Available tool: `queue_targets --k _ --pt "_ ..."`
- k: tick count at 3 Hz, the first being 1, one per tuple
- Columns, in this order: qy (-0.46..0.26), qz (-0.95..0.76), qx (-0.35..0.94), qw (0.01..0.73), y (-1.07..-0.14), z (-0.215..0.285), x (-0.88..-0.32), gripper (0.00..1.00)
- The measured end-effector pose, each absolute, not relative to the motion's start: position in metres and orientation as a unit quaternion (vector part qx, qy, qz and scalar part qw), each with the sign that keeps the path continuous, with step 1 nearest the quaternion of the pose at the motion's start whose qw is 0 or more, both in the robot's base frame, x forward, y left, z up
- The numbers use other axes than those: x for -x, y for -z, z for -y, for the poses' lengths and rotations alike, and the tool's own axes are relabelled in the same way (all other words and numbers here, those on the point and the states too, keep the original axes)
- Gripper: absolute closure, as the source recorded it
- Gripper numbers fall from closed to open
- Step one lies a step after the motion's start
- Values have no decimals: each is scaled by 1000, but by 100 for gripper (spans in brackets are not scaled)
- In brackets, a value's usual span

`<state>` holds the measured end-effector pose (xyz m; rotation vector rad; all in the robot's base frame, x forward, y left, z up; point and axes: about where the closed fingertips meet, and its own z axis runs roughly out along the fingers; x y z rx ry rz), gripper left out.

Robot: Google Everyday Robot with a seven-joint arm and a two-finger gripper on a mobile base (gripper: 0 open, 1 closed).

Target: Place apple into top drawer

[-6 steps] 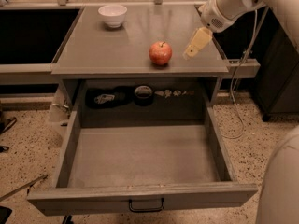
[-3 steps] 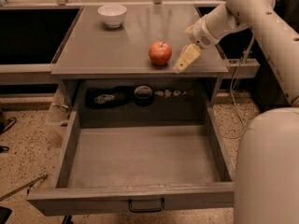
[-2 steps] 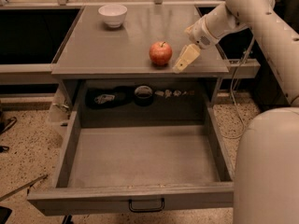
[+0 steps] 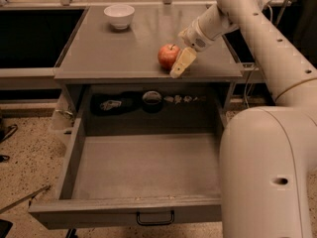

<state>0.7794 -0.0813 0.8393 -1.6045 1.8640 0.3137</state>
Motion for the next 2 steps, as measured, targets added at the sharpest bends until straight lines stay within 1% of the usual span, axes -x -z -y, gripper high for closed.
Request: queue_targets --k 1,2 --pt "-121 -710 613 325 -838 79 -779 0" --pt "-125 -698 624 327 -845 66 -776 0"
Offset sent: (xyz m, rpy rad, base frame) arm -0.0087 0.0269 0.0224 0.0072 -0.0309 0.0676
